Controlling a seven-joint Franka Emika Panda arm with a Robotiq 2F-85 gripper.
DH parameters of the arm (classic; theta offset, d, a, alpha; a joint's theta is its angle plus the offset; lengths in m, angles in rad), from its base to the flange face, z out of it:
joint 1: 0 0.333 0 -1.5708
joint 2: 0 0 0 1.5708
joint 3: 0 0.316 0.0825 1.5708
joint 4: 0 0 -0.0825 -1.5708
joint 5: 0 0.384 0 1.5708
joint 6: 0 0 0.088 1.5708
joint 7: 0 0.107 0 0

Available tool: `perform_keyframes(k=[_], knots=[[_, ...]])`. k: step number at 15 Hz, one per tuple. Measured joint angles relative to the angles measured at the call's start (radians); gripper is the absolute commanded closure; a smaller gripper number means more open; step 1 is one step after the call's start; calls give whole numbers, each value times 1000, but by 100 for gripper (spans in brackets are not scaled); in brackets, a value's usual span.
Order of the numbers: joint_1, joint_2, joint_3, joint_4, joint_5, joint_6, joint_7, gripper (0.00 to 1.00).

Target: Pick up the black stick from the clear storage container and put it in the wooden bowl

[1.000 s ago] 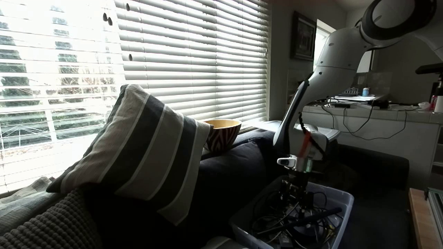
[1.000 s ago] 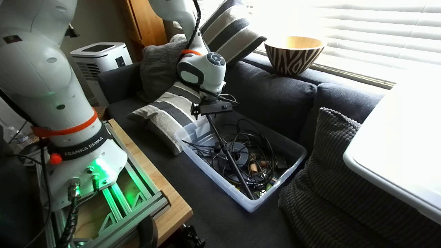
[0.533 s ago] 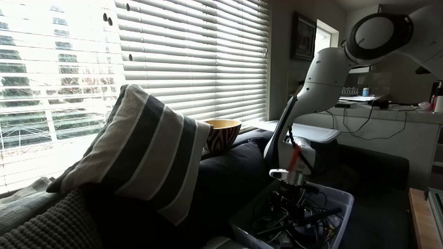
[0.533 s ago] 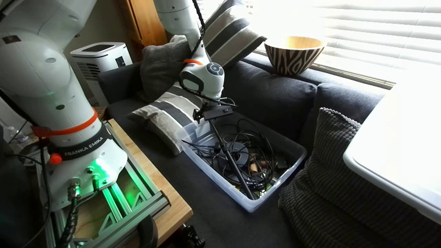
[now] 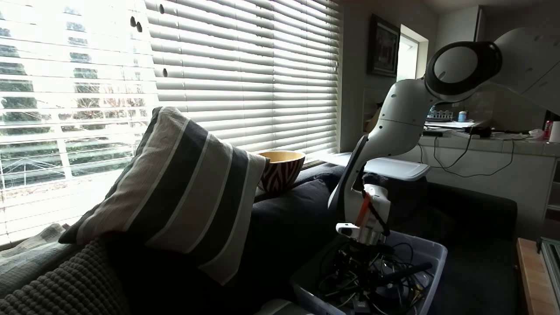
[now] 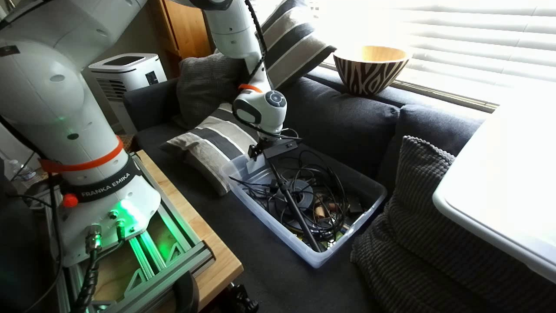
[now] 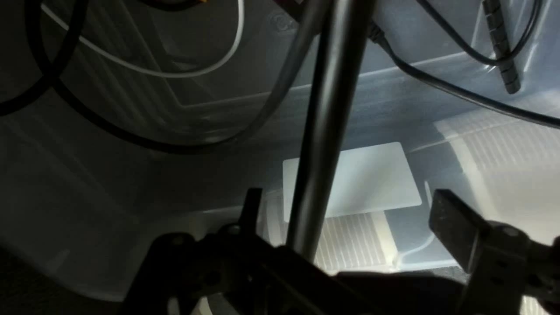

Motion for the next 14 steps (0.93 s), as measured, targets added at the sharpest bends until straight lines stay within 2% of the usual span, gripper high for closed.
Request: perform_keyframes(k=[1, 8, 9, 10, 14], knots=[[-4, 11, 3, 10, 0, 0, -8, 42], [-14, 58, 10, 56, 0, 5, -41, 96], [-14, 58, 11, 56, 0, 9, -42, 98], [-14, 58, 12, 55, 2, 11, -41, 94], [-14, 48, 19, 45, 8, 31, -40, 94]])
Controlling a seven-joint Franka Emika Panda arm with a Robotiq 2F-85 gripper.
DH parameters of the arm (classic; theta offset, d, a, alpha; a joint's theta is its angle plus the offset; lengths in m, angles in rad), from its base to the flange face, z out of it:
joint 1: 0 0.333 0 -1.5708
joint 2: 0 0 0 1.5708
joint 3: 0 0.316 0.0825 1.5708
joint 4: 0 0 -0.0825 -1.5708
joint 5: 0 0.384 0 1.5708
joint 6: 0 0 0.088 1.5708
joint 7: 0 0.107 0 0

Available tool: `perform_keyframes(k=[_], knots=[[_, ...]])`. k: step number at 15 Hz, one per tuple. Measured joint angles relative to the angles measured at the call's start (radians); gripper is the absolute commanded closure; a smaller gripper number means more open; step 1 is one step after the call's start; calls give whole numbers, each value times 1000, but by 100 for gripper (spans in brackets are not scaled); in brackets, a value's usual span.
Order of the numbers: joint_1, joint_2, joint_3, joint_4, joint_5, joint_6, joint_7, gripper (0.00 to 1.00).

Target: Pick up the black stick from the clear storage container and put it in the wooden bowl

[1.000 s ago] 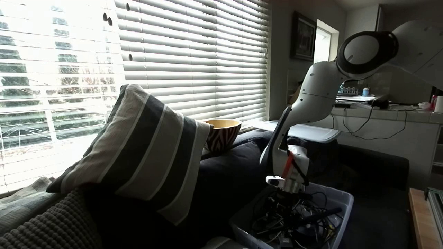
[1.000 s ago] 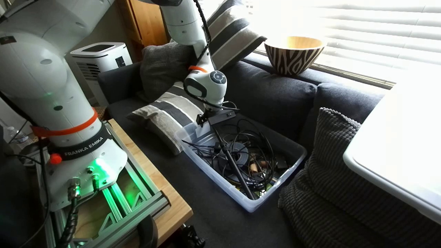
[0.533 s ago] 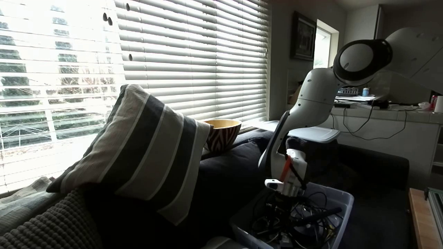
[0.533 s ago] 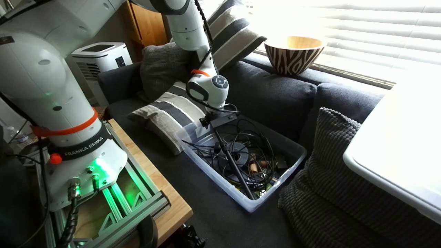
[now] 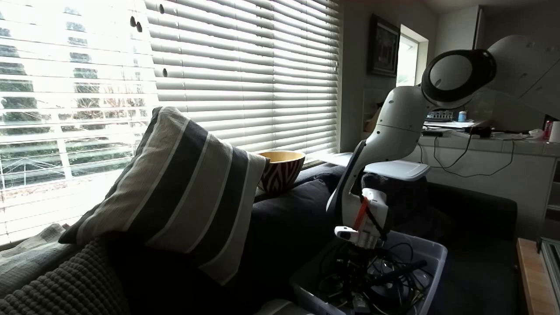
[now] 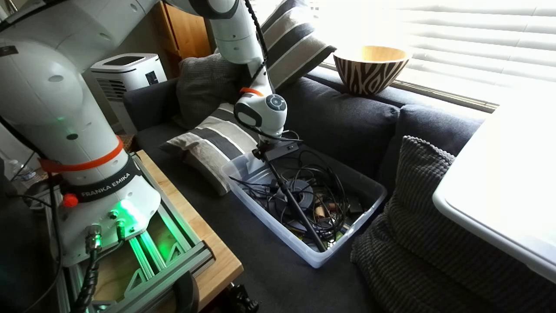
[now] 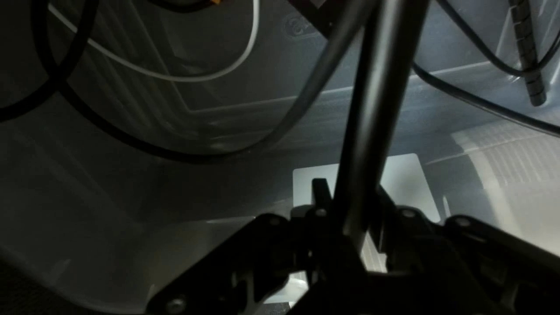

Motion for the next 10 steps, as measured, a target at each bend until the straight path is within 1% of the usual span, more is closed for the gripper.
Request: perform_keyframes(k=[4, 10], knots=[[-2, -63, 0, -52, 9, 9, 12, 94], [-4, -282, -20, -234, 5, 6, 104, 94]])
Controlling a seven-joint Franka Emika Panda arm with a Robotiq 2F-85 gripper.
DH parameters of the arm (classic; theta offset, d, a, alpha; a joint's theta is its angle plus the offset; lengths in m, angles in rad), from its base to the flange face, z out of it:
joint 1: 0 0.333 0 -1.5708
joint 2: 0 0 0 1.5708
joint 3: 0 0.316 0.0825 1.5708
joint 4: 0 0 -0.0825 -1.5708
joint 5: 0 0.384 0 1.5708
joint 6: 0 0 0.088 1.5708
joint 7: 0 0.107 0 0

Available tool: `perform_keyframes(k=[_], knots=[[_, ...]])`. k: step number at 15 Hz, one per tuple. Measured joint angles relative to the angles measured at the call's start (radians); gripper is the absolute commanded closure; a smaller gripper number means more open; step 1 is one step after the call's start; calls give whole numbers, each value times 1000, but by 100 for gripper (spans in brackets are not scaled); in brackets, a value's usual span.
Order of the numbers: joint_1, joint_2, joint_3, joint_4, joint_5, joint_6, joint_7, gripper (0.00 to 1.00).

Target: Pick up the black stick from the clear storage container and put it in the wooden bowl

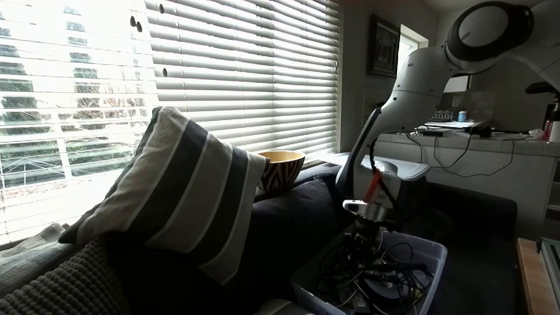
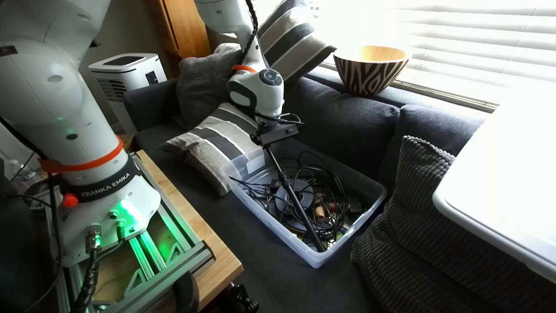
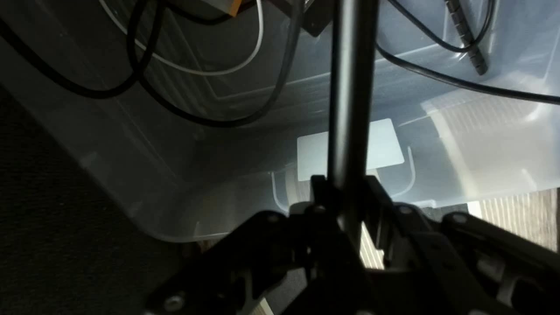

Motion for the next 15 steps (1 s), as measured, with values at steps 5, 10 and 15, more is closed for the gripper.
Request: perform_keyframes(k=[5, 10, 15], knots=[[9, -178, -34, -145, -51, -19, 112, 94], [8, -313, -79, -235, -133, -95, 182, 94], [2, -383, -119, -266, -184, -178, 209, 94]])
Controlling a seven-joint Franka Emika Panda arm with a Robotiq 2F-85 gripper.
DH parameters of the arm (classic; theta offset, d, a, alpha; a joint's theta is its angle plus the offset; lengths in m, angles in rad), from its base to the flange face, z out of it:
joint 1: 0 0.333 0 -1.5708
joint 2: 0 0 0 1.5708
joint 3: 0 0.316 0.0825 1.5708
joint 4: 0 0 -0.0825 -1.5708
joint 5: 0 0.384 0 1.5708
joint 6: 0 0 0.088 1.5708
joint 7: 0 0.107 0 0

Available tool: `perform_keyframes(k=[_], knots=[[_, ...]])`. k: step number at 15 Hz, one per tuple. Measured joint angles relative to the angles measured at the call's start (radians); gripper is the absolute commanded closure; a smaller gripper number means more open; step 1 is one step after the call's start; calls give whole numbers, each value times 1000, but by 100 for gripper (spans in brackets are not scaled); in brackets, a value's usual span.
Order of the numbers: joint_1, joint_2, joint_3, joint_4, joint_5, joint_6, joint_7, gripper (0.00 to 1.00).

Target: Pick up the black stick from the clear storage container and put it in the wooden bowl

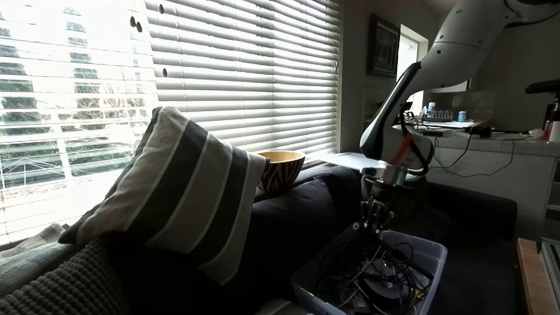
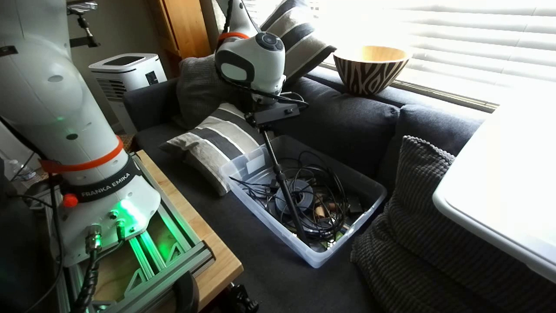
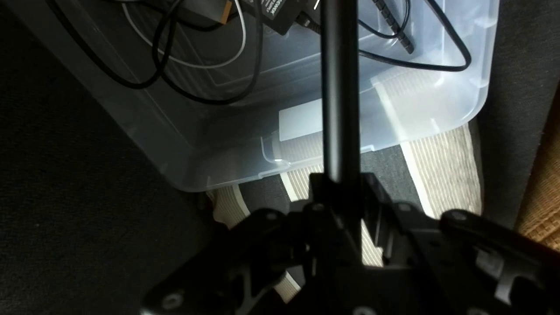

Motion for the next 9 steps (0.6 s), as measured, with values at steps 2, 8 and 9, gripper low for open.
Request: perform_keyframes(k=[2, 8, 9], knots=[[-7, 0, -5, 4, 0, -30, -3, 94], [-17, 81, 14, 56, 51, -63, -59, 94], [-17, 110, 22, 72, 75, -63, -77, 94]])
